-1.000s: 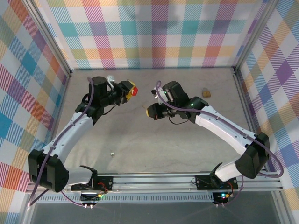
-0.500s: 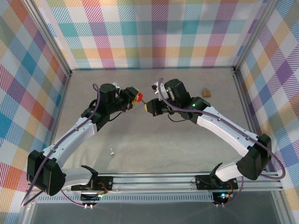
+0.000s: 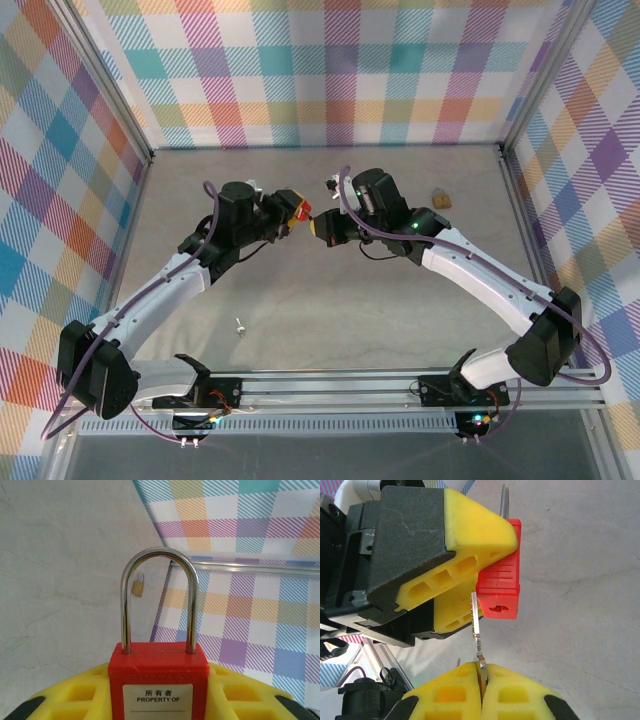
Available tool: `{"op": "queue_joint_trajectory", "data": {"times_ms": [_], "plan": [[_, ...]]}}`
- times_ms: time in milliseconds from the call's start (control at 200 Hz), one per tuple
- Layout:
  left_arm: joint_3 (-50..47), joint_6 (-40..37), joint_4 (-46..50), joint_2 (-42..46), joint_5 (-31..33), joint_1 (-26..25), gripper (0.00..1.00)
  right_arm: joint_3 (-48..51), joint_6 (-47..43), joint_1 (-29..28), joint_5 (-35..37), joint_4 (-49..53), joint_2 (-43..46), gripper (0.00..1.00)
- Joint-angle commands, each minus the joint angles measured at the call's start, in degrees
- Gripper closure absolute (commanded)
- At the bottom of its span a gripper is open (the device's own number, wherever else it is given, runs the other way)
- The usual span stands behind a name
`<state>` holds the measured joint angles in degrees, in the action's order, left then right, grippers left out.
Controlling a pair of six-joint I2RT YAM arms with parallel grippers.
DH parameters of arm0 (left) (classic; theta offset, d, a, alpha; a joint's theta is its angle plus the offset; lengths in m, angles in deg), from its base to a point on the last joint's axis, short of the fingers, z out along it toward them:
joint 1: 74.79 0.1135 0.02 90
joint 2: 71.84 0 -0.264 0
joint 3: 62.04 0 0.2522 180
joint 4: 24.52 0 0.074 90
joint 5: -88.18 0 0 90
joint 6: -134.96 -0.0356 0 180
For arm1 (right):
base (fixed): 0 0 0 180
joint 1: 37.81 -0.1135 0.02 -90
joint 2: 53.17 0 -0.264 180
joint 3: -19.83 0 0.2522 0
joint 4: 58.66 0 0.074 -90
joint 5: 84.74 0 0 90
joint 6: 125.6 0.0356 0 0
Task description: Unlock with the key
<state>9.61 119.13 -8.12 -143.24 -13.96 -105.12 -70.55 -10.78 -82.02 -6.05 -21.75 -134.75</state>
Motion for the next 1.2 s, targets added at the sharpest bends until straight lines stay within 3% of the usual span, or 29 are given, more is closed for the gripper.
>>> {"op": "queue_joint_trajectory", "data": {"times_ms": [0,1195], "plan": [[0.4,0.5,-2.0,2.1,0.9,-0.9,1.00,-0.9,0.1,0.3,0.3,-1.4,-0.3,1.00],[0.8,-0.9,0.0,2.7,1.5,-1.4,1.00,3.4,-0.4,1.5,0.7,0.6,1.2,1.00]]}}
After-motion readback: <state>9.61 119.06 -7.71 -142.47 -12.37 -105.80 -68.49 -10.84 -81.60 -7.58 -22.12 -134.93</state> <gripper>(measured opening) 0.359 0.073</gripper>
